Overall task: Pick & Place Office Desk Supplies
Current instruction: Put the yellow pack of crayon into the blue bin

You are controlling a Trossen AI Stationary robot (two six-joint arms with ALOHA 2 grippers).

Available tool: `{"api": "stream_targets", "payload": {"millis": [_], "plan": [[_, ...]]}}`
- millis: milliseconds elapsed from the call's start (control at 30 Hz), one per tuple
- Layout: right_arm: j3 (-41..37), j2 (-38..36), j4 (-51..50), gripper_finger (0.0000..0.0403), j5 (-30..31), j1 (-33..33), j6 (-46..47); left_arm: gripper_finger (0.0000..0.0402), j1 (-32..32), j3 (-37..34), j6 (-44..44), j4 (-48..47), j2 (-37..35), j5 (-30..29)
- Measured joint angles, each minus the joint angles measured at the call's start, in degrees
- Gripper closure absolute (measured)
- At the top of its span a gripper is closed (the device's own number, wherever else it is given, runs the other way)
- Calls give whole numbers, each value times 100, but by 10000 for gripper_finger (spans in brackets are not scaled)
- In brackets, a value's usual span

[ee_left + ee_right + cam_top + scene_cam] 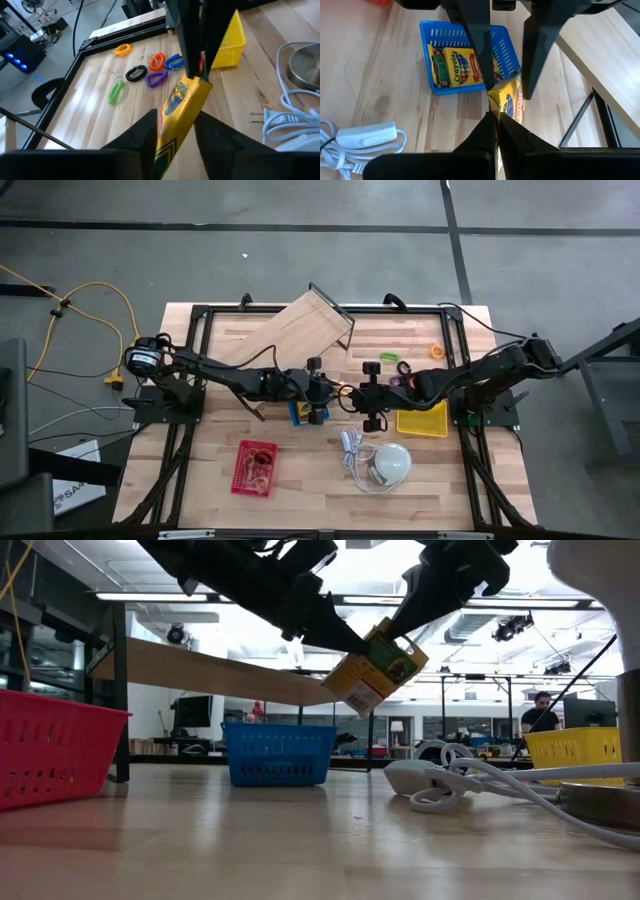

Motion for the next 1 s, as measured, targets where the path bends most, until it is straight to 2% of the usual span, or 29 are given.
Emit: {"api": "stream_targets", "payload": {"millis": [100, 533, 1000], "plan": [[0, 0, 78, 399, -2, 2, -6, 310, -6, 0, 3, -12, -3, 14], [0, 0, 104, 399, 27, -2, -15, 380, -21, 0, 261, -21, -4, 26], [0, 0, 119, 399, -164, -2, -11, 379, -48, -2, 573, 11, -3, 15]]}}
